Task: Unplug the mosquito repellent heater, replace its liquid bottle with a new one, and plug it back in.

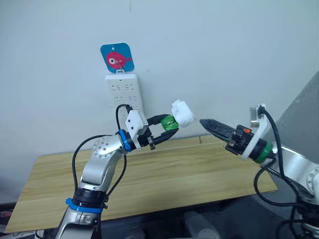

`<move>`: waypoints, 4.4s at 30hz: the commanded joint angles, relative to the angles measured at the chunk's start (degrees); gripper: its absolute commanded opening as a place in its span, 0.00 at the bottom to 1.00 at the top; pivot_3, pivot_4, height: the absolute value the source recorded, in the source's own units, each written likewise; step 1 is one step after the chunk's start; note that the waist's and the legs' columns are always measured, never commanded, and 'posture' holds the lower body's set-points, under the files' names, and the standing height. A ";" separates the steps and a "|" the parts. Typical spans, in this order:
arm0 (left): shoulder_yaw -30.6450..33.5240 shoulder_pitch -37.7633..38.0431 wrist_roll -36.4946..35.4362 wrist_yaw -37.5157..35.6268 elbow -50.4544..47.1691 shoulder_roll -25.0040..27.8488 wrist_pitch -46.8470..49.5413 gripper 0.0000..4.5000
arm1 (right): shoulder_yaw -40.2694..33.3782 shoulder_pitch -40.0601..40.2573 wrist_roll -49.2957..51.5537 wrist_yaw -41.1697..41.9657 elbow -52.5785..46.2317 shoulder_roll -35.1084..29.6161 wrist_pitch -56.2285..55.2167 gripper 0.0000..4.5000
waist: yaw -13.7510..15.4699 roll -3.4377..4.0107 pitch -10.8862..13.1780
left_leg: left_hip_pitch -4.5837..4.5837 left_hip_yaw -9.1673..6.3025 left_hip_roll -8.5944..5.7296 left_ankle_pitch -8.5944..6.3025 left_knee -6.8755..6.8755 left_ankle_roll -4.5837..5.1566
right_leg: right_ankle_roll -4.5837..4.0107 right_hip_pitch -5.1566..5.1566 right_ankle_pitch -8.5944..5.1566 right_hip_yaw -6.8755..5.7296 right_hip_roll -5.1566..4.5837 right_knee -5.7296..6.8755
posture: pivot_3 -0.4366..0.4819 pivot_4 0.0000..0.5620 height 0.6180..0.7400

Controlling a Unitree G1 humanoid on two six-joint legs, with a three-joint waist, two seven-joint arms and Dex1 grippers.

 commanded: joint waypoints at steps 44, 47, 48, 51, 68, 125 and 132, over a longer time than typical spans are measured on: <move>-3.01 5.23 2.35 -14.44 0.41 9.26 -20.37 0.50 | 18.73 -19.26 -8.87 21.90 16.35 -5.25 17.69 1.00 | 3.51 -0.27 2.53 | -0.05 0.14 0.11 -0.01 0.00 0.01 | -0.04 -0.05 0.01 0.20 0.09 -0.11 | 0.27 0.19 0.61; -3.10 5.01 1.85 -14.66 0.44 8.82 -20.81 0.50 | 18.90 -19.59 -8.02 22.09 17.00 -4.07 17.97 1.00 | 3.44 -0.27 2.53 | -0.05 0.14 0.12 -0.01 0.00 0.01 | -0.04 -0.05 0.01 0.19 0.10 -0.10 | 0.26 0.18 0.61; -3.08 4.92 1.71 -14.61 0.32 8.67 -20.74 0.50 | 18.93 -19.70 -7.99 22.00 17.16 -3.71 17.99 1.00 | 3.41 -0.27 2.53 | -0.05 0.13 0.12 -0.01 -0.01 0.01 | -0.04 -0.06 0.01 0.19 0.10 -0.10 | 0.26 0.18 0.61; -3.09 4.64 1.74 -14.74 0.33 8.48 -20.97 0.50 | 18.80 -20.19 -8.15 21.83 17.84 -2.45 18.04 1.00 | 3.38 -0.27 2.53 | -0.06 0.13 0.11 -0.01 0.00 0.01 | -0.04 -0.06 0.01 0.19 0.10 -0.10 | 0.27 0.17 0.61; -3.58 4.34 1.14 -15.74 0.20 9.03 -21.18 0.50 | 19.07 -21.57 -6.83 22.38 18.24 0.63 19.24 0.67 | 3.35 -0.27 2.53 | -0.06 0.10 0.11 -0.01 0.00 0.01 | -0.04 -0.06 0.01 0.17 0.10 -0.09 | 0.27 0.16 0.61; -3.64 5.53 4.15 -9.05 0.35 8.79 -27.04 0.51 | 14.59 -12.67 -9.47 21.31 10.77 -0.80 15.56 0.67 | 3.34 -0.33 2.75 | -0.11 0.07 0.12 -0.01 0.02 0.01 | -0.07 -0.10 0.01 0.13 0.10 -0.07 | 0.26 0.18 0.61; -4.27 4.01 0.59 -11.12 -3.16 11.61 -15.78 0.50 | 15.05 -13.70 -13.14 24.98 9.00 -1.85 16.53 0.67 | 3.33 -0.33 2.75 | -0.11 0.07 0.12 -0.01 0.02 0.01 | -0.07 -0.10 0.01 0.13 0.11 -0.07 | 0.26 0.17 0.61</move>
